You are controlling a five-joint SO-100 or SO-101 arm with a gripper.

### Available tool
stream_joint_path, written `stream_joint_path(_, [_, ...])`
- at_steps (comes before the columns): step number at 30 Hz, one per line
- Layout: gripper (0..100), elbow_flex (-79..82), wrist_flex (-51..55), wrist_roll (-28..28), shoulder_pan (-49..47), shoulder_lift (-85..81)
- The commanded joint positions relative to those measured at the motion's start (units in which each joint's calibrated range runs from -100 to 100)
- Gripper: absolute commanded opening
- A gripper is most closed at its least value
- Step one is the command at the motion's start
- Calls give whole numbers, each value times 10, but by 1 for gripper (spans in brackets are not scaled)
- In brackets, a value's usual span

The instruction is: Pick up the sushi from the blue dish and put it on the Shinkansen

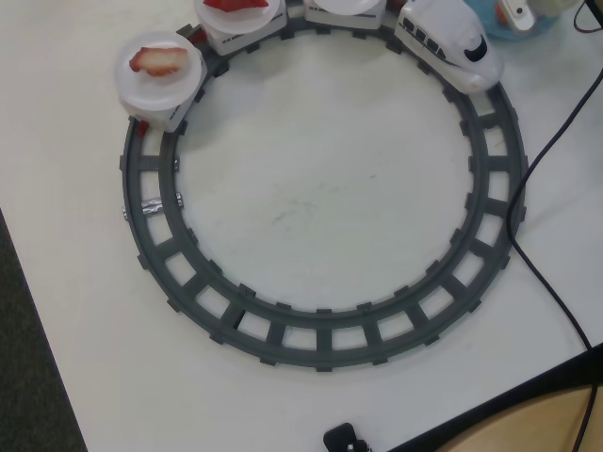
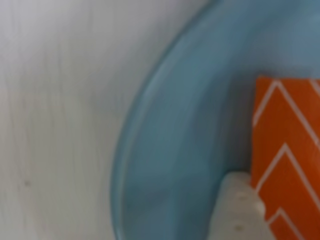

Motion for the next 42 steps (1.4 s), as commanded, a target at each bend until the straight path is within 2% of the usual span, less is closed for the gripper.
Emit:
stream_joint_path(1, [3,0,4,-4,28,-46])
stream_joint_path(7, [3,76,31,-16,79,-168])
stream_joint_path(15, [3,235,54,-16,74,-373])
stream_joint_path(21, [3,311,53,-15,56,-463])
stream_joint_path(42, [3,336,56,-15,32,-487])
